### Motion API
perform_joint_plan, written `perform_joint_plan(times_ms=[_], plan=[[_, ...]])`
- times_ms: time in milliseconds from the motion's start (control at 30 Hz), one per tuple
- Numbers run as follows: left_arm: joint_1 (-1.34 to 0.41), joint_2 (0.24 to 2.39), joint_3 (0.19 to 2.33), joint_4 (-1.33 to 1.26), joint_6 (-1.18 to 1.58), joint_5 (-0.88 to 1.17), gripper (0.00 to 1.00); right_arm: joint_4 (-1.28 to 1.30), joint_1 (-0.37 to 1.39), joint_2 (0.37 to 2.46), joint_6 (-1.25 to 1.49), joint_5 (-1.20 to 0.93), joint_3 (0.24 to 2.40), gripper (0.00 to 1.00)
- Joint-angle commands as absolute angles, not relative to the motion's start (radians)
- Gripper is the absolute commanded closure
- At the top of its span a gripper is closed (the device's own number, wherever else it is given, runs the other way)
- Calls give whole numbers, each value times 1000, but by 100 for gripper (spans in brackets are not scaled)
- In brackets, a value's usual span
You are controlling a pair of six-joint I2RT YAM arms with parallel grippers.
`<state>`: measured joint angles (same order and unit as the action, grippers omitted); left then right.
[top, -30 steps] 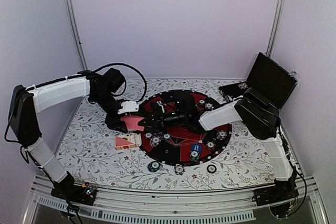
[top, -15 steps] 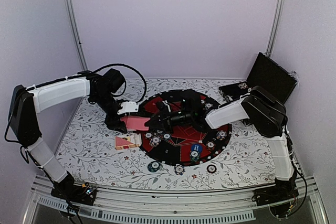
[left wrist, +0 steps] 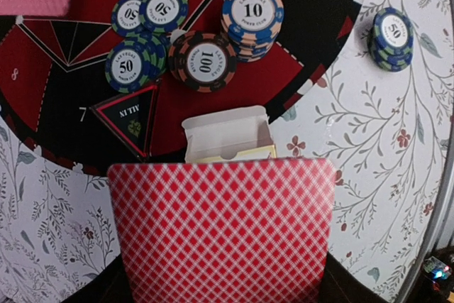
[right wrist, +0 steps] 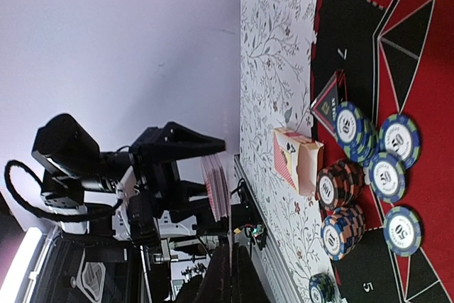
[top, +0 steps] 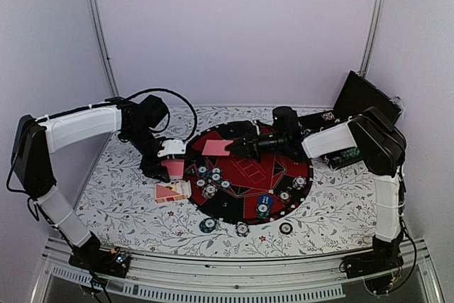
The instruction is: Distribute texas hold em gaming equipment
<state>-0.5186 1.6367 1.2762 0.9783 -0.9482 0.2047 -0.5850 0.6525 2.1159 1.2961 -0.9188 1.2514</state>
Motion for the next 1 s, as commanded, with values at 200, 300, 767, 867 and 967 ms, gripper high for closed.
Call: perform_joint_plan(times_ms=[200,300,767,867,967], plan=[[-512,1624,1284,1001,-937,215,67,-377,626,2346,1186,-912,1593,100],[-512,1626,1290,1004,-935,215,68,-349,631,2416,1189,-904,1670,100],[-516,1640,1293,1008,-925,228,69,-198,680,2534,1126,-737,1818,95],[-515,1638,1292,1010,-925,227,69,-185,681,2555,1123,-716,1849,91],[-517,1639,1293,1014,-924,229,69,-149,682,2576,1109,-699,1881,81]])
